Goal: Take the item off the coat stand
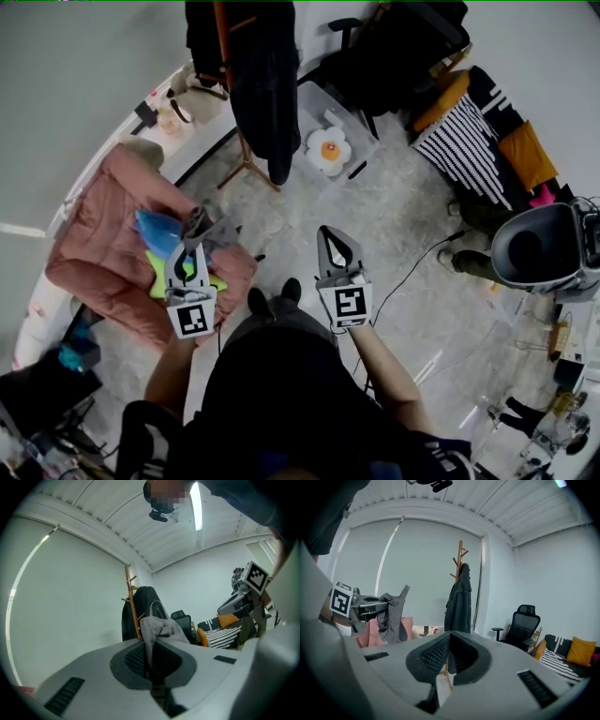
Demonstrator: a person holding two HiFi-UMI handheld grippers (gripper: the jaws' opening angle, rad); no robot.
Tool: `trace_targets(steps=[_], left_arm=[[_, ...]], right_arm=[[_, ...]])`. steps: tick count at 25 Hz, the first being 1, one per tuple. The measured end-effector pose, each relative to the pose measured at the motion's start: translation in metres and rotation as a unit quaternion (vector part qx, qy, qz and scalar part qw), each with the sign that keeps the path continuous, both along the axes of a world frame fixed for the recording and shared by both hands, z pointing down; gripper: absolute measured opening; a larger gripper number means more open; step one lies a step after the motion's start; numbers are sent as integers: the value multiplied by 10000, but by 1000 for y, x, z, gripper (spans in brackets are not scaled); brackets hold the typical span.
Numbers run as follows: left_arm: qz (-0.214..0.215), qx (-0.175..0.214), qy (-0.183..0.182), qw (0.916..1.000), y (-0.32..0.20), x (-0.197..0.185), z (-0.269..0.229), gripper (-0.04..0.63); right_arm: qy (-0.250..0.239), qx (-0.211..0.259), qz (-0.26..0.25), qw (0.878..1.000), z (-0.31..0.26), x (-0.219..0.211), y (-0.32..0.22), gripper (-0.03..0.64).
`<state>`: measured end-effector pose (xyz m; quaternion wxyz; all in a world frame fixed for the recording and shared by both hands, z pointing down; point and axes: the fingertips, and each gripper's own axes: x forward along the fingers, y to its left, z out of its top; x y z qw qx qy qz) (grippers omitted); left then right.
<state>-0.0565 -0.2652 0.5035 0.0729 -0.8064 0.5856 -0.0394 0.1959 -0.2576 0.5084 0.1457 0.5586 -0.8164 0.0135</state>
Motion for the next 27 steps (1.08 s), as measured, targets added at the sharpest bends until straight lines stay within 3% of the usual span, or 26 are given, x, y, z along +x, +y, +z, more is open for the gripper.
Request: trace_targets(steps=[27], left_arm=[[-24,-50,173,9998,8,9,0,26]], right_arm=[[140,-89,35,9999,2,4,-2,17]])
